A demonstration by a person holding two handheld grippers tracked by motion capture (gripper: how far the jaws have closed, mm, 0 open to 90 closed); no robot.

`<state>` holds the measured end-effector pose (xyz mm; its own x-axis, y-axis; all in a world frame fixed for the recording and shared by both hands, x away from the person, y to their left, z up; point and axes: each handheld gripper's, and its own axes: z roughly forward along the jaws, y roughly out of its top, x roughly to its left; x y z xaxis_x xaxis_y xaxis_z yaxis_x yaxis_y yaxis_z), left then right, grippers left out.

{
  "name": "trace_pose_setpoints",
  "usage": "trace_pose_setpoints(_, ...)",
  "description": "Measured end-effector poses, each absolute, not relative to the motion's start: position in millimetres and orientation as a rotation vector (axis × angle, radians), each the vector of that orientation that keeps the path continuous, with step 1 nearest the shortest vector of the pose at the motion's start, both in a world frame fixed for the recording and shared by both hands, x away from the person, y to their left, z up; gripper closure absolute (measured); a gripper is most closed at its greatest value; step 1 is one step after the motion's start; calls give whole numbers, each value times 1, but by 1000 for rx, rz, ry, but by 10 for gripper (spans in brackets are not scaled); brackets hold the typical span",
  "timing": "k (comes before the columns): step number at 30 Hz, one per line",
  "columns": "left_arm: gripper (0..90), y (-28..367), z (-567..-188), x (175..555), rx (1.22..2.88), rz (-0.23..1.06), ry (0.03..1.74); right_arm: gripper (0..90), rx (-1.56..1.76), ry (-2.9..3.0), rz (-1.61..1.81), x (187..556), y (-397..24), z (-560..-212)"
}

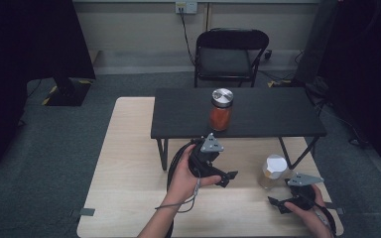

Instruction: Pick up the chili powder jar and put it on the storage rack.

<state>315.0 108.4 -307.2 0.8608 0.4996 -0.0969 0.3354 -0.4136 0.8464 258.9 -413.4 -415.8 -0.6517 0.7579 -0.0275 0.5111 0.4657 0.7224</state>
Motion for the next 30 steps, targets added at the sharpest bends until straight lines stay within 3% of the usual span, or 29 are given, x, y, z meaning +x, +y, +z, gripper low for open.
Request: trace_pose_setpoints(30,46,123,-376,310,2063,180,770,0,1073,2374,997,259,-413,-416)
